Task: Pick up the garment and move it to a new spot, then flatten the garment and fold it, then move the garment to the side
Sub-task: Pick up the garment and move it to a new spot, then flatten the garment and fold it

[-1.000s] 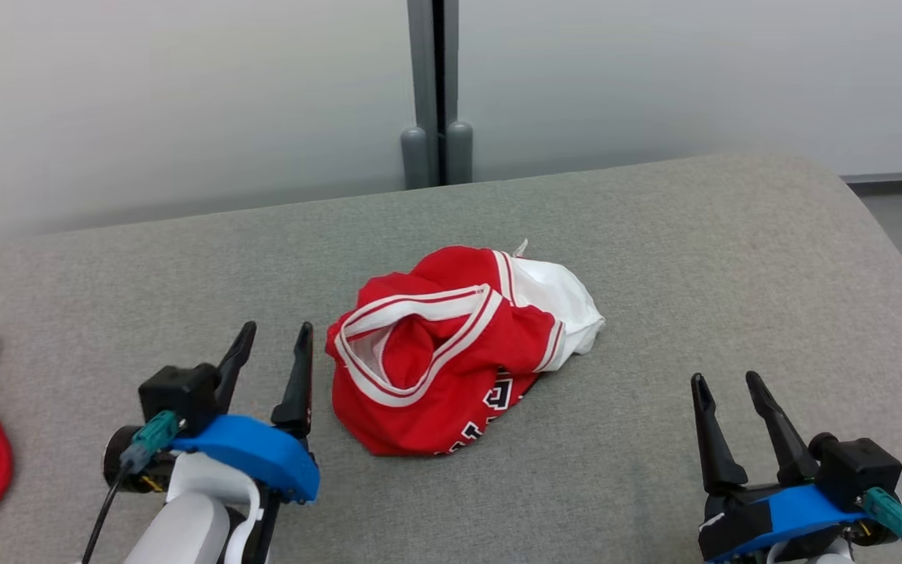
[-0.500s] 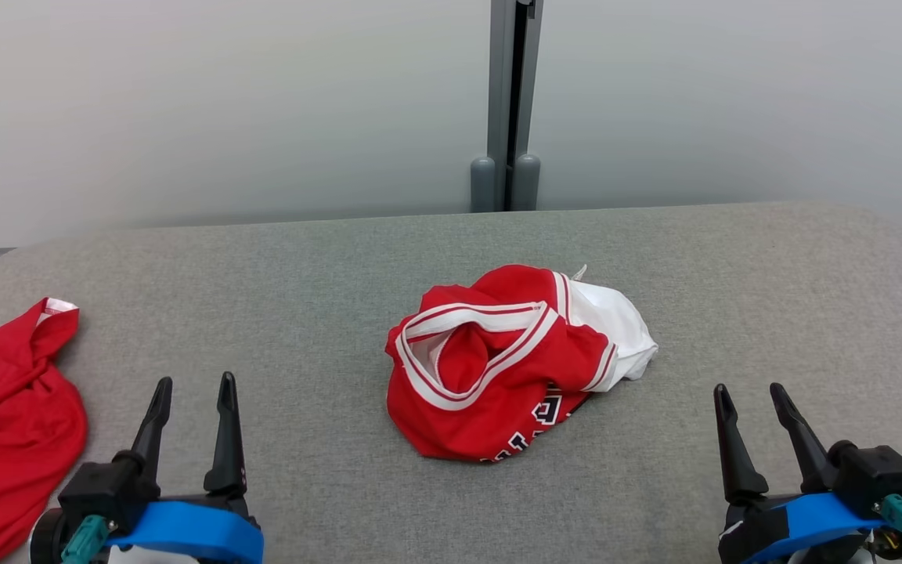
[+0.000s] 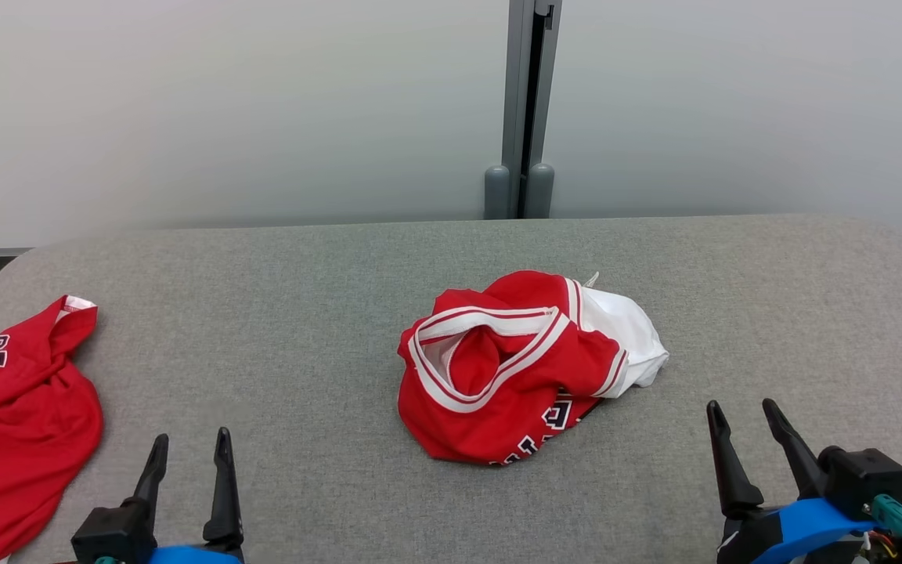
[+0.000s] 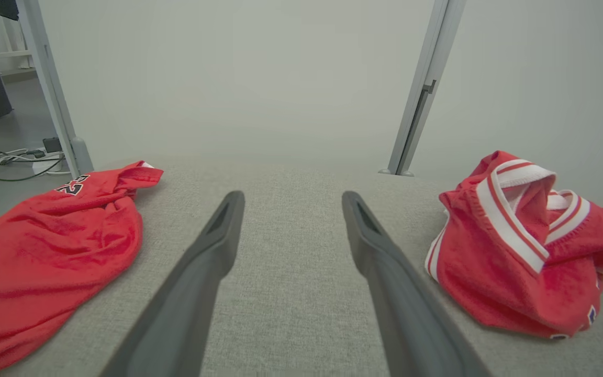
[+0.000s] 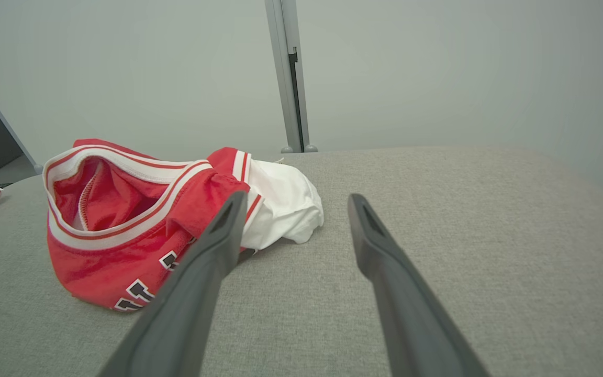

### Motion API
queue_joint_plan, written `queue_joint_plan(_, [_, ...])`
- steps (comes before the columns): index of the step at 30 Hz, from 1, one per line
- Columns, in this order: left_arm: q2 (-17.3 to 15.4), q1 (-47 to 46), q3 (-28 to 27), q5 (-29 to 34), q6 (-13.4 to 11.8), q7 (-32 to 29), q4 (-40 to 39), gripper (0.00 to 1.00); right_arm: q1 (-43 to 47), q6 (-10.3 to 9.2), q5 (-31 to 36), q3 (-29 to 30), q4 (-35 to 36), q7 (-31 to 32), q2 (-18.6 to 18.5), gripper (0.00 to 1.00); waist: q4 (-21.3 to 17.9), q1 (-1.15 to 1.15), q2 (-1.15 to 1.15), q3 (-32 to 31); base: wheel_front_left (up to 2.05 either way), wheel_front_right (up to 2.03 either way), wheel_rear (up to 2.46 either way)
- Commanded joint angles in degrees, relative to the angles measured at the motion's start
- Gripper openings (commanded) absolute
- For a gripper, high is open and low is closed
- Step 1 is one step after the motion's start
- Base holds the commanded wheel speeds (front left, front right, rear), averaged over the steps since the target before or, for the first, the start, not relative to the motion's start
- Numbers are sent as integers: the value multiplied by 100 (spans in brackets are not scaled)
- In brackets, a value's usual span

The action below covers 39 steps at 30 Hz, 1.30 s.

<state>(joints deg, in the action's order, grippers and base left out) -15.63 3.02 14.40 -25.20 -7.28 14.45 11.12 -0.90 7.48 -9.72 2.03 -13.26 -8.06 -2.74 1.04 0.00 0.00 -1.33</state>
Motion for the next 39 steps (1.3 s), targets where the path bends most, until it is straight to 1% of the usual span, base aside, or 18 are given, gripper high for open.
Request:
queue_joint_plan(1, [-50,-10,33,42,-7,-56,27,100,47,3,1,-1,26,22,-27,100,-5,0,0,2,0,0,0])
queue_joint_plan(5, [-185,-115,123,181,-39,-194,27,100,52,3,-15,-16,29,56,-27,100,-20,0,0,16,0,0,0])
queue_joint_plan(18, [-246,-37,189,196,-122,-286,-164,100,87,3,-64,-97,59,101,-27,100,-16,0,0,20,0,0,0])
queue_joint_plan(22, [-237,-33,220,211,-135,-293,-218,100,-204,3,-43,-311,49,300,-27,100,3,0,0,46,0,0,0])
queue_joint_plan(24, [-240,-56,242,218,-147,-299,-251,100,-451,3,-62,-455,-1,612,-27,100,16,0,0,81,0,0,0])
queue_joint_plan(28, [-245,-142,298,256,-149,-313,-323,100,-1212,3,-18,-753,-149,1501,-28,100,85,0,0,179,0,0,0])
queue_joint_plan(31, [-257,-201,341,264,-121,-306,-352,100,-1780,3,-58,-921,-433,2349,-27,100,175,0,0,270,0,0,0])
queue_joint_plan(33, [-265,-240,364,277,-106,-303,-372,100,-2206,3,20,-953,-675,2786,-29,100,236,0,0,324,0,0,0])
queue_joint_plan(36, [-266,-311,381,298,-95,-287,-416,100,-2736,3,192,-896,-1132,3252,-26,100,363,0,0,452,0,0,0])
queue_joint_plan(39, [-258,-400,401,310,-83,-267,-445,100,-3226,3,269,-854,-1569,3562,-25,100,497,0,0,582,0,0,0])
